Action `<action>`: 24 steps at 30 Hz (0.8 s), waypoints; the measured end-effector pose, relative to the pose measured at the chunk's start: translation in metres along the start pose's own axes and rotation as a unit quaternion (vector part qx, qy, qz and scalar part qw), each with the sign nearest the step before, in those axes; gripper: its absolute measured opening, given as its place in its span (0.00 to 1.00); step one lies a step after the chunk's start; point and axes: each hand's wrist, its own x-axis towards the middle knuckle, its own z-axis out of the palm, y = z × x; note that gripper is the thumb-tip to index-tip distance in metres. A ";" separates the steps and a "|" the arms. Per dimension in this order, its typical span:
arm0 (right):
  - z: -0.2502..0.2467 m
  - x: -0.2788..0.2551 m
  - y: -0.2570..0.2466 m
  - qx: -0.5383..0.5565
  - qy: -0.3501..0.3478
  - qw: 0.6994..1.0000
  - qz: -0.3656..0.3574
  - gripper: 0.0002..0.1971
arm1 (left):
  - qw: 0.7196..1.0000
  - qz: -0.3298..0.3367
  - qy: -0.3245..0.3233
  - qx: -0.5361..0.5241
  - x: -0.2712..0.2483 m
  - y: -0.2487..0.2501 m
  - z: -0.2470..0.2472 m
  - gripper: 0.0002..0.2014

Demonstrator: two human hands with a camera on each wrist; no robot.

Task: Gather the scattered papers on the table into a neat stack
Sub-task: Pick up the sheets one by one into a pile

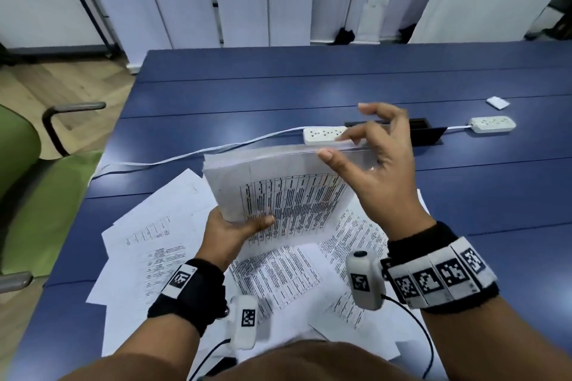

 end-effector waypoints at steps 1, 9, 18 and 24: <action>0.001 -0.004 0.009 0.027 0.015 0.999 0.011 0.17 | 1.000 -0.017 0.006 0.018 -0.001 -0.004 0.002 0.16; -0.005 -0.065 0.162 -0.127 0.001 0.889 0.439 0.20 | 0.959 -0.090 0.269 0.016 0.005 -0.017 -0.044 0.07; -0.028 -0.119 0.207 -0.282 -0.025 0.736 0.615 0.39 | 0.887 -0.345 0.245 0.184 -0.040 -0.096 -0.105 0.14; -0.003 -0.117 0.209 -0.107 0.042 0.818 0.564 0.41 | 0.899 -0.318 0.186 0.237 -0.036 -0.108 -0.069 0.40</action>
